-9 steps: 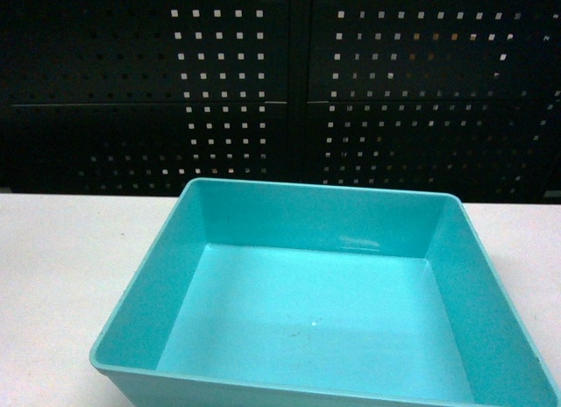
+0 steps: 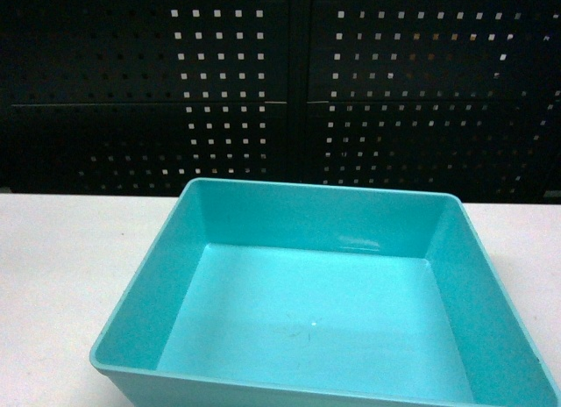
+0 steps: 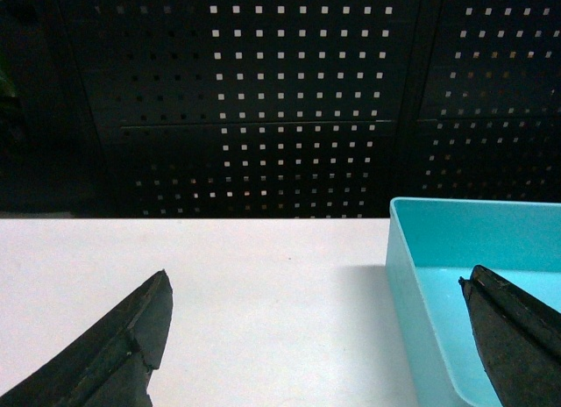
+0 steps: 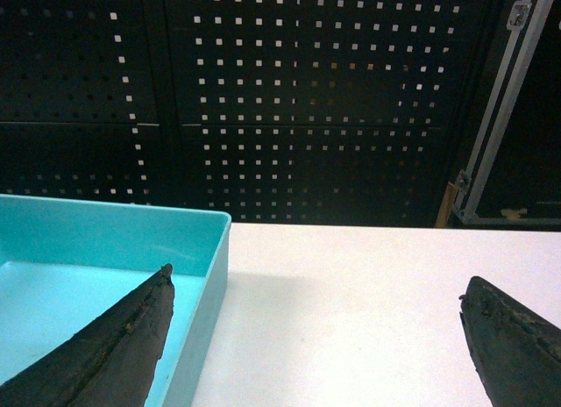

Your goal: Stack blue boxes stably on right

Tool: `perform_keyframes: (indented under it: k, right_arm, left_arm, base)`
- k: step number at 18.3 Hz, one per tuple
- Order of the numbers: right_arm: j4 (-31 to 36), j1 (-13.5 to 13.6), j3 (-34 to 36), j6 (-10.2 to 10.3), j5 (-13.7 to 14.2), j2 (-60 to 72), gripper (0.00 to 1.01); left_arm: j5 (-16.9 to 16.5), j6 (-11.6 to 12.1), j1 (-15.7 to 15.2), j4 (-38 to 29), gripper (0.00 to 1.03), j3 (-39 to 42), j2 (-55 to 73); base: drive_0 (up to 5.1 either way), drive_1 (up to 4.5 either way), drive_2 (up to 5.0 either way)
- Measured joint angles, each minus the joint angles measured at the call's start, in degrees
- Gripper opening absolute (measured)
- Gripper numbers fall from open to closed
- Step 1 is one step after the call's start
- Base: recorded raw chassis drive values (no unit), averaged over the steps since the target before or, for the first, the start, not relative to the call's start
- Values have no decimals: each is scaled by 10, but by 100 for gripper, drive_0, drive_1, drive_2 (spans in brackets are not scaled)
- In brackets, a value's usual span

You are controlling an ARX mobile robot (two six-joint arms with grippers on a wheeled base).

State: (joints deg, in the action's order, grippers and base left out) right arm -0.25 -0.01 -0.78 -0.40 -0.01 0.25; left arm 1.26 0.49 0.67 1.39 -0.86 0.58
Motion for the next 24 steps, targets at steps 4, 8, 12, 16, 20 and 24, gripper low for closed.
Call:
perform_keyframes:
  k: [4, 8, 12, 16, 20, 24]
  right_arm:
    - [0, 0, 0, 0, 0, 0, 98]
    - [0, 0, 0, 0, 0, 0, 98]
    - [0, 0, 0, 0, 0, 0, 98]
    - [0, 0, 0, 0, 0, 0, 98]
    - [0, 0, 0, 0, 0, 0, 98]
    - [255, -148, 1, 0, -166, 220, 98]
  left_arm:
    - [0, 0, 0, 0, 98, 0, 0]
    - [0, 0, 0, 0, 98, 0, 0]
    - [0, 0, 0, 0, 98, 0, 0]
    - [0, 0, 0, 0, 98, 0, 0]
    - [0, 0, 0, 0, 98, 0, 0]
    - [181, -5, 163, -269, 98, 3, 255]
  base:
    - [0, 0, 0]
    - [0, 0, 0]
    - [0, 0, 0]
    - [0, 0, 0]
    - [0, 0, 0]
    - [0, 0, 0]
